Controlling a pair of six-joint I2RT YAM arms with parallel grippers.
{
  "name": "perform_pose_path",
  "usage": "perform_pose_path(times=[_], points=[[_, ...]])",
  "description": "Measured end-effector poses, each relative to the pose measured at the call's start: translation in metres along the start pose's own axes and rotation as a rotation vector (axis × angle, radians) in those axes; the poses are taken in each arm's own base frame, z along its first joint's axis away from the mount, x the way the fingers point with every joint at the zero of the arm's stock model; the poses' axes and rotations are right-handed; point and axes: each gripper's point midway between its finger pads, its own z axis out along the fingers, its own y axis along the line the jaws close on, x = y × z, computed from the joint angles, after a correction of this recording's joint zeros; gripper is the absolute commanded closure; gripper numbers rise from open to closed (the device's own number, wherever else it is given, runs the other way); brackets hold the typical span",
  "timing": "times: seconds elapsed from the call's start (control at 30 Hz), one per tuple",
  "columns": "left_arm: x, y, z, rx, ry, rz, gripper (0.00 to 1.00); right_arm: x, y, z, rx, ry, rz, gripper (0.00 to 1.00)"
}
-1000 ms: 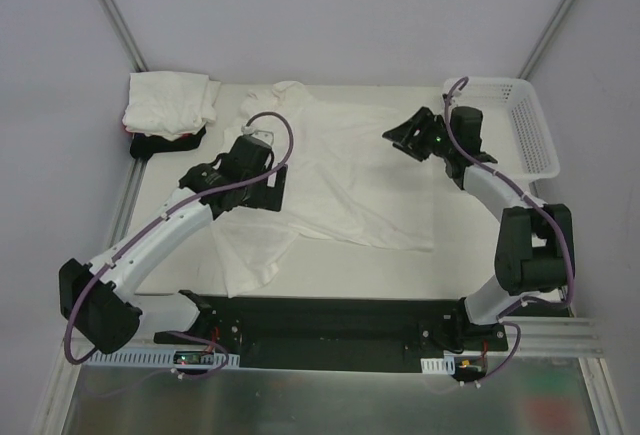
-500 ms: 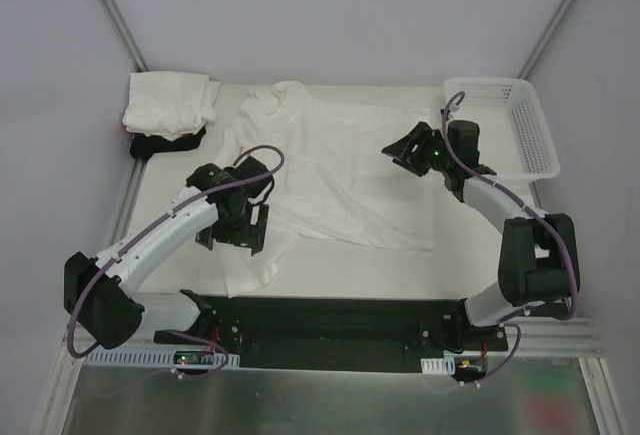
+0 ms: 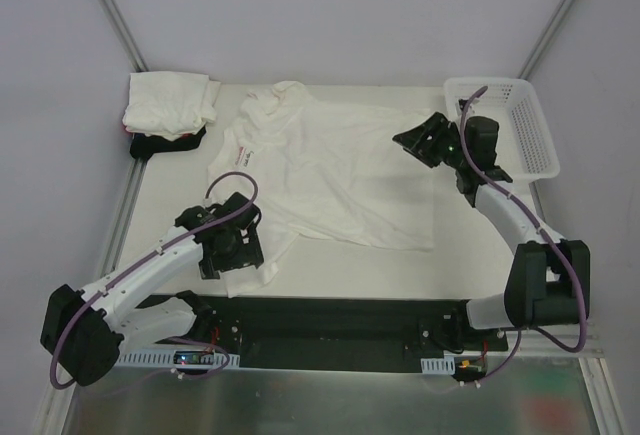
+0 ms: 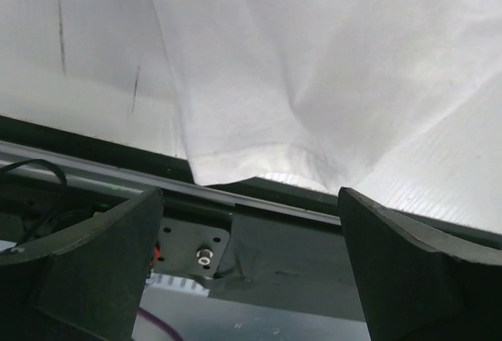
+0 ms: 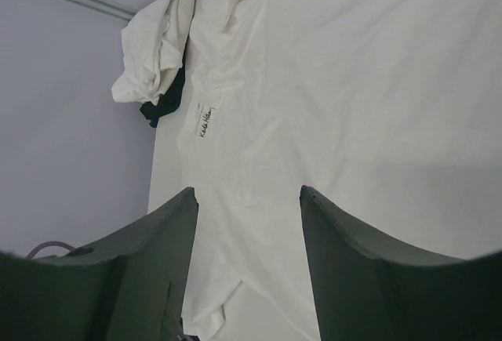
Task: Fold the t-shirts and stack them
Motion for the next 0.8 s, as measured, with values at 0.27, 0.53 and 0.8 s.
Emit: perform_pose_path(times=[0.27, 0.53, 0.8], points=[[0.004, -0.006, 0.030, -0.078, 0.056, -0.044, 0.11, -0.006, -0.002, -0.010, -0.001, -0.031, 0.009, 0.42], [0.010, 0.007, 0.034, -0.149, 0.061, -0.124, 0.10, -0.010, -0.009, -0.016, 0.011, -0.047, 0.017, 0.42], [0.010, 0.025, 0.017, -0.154, -0.012, -0.237, 0.11, -0.010, -0.009, -0.016, 0.007, -0.042, 0.019, 0.42]])
